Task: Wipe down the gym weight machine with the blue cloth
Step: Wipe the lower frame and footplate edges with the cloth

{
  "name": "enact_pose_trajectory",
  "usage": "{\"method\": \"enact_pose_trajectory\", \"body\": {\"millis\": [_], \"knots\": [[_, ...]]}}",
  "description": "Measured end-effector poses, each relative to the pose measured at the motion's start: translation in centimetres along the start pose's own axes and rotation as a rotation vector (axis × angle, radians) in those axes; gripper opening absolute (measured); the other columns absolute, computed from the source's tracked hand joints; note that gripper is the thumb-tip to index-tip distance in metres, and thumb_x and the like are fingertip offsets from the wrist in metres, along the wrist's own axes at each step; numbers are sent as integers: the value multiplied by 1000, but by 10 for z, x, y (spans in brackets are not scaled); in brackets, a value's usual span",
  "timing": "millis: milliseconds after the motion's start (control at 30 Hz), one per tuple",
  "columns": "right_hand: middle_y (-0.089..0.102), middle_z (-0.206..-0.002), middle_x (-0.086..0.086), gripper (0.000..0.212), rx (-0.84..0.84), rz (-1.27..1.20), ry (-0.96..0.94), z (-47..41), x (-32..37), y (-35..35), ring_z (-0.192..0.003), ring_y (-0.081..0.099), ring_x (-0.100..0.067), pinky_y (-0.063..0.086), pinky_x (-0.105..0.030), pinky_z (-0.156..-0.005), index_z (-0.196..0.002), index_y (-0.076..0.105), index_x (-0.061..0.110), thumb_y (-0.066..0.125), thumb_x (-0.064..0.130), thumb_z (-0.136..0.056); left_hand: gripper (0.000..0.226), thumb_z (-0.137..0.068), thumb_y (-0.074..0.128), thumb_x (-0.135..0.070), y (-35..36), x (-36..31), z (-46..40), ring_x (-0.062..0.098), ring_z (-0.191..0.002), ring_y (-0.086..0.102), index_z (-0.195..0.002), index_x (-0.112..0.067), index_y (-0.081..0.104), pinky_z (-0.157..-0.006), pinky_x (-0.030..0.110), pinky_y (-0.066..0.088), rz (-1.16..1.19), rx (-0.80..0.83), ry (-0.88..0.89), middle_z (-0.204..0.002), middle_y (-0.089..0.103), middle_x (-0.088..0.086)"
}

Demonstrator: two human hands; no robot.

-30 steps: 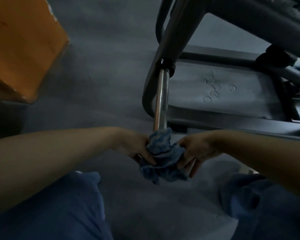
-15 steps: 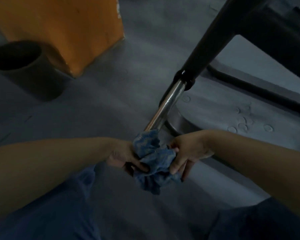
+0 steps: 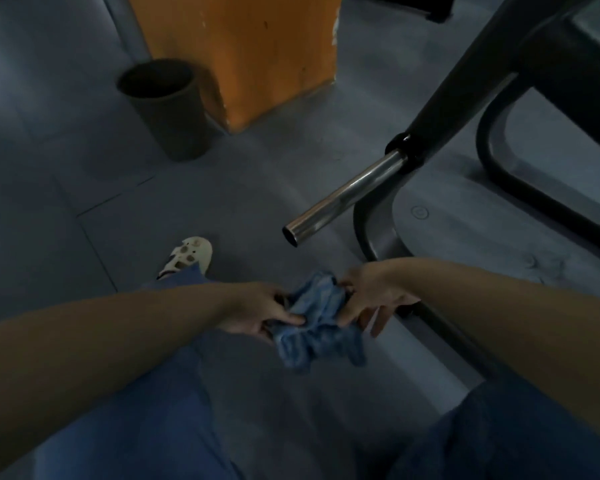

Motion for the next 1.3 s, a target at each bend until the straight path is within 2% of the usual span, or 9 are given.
{"method": "enact_pose_trajectory", "body": {"millis": [233, 400, 633, 733, 800, 967, 1067, 1200, 1300], "knots": [[61, -111, -15, 39, -355, -220, -33, 33, -53, -52, -84, 63, -26, 54, -34, -65, -126, 51, 9, 55, 30, -94, 8, -91, 58, -15, 48, -51, -32, 14, -74, 57, -99, -11, 57, -66, 28, 50, 298, -300, 221, -86, 62, 3], [61, -94, -11, 43, -479, -324, 20, 47, -85, -70, -77, 63, -23, 53, -32, -59, -125, 52, 4, 52, 35, -95, 24, -91, 60, -19, 71, -80, -56, 22, -90, 58, -114, -10, 57, -78, 33, 51, 313, -336, 230, -106, 63, 10], [61, -105, -8, 25, -534, -351, 93, 32, -120, -104, -93, 63, -27, 54, -40, -81, -102, 58, 10, 57, 33, -93, 26, -86, 67, -26, 60, -96, -105, 23, -93, 62, -105, -9, 62, -78, 26, 51, 285, -324, 283, -104, 65, 9], [63, -104, -6, 20, -600, -450, 73, 13, -140, -121, -92, 64, -23, 55, -35, -73, -101, 58, 13, 63, 29, -90, 23, -84, 68, -28, 55, -97, -130, 12, -59, 53, -71, -12, 56, -43, 9, 40, 199, -370, 339, -66, 56, 3], [61, -97, -6, 12, -582, -529, 43, -1, -148, -125, -84, 63, -21, 55, -34, -71, -95, 56, 10, 60, 21, -91, 33, -84, 67, -32, 53, -95, -145, 7, -51, 46, -61, -15, 50, -37, 8, 31, 73, -396, 351, -55, 49, -2], [60, -88, -12, 2, -588, -577, 42, -38, -156, -138, -72, 64, -22, 56, -30, -63, -90, 57, 9, 56, 9, -92, 14, -85, 67, -25, 42, -98, -179, -7, -50, 49, -81, -20, 55, -44, 7, 36, -121, -314, 346, -63, 54, -9], [61, -91, -11, 6, -608, -579, 70, -50, -156, -151, -74, 64, -22, 56, -29, -61, -87, 55, 11, 55, 8, -92, 11, -82, 68, -4, 43, -108, -187, 3, -61, 61, -84, -6, 57, -54, 16, 45, -161, -205, 294, -74, 61, 5], [59, -89, -7, 5, -652, -546, 51, -57, -156, -158, -76, 59, -17, 52, -29, -63, -89, 55, 12, 57, 15, -92, 68, -78, 71, -5, 47, -111, -179, 22, -104, 49, -135, -4, 34, -75, 29, 44, -376, -286, 314, -105, 50, 4], [55, -81, -8, 9, -755, -544, -18, -63, -155, -167, -73, 52, -16, 47, -28, -68, -82, 55, 9, 59, 14, -88, 87, -71, 76, -2, 31, -92, -190, 24, -111, 47, -135, -18, 19, -85, 33, 45, -249, -352, 297, -124, 42, 4]]}}
Point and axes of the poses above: each hand's wrist, its own z-axis away from the middle knuckle, its own y-axis out of the palm, x = y × z, the point moved 5 cm from there along -z, towards the middle knuckle
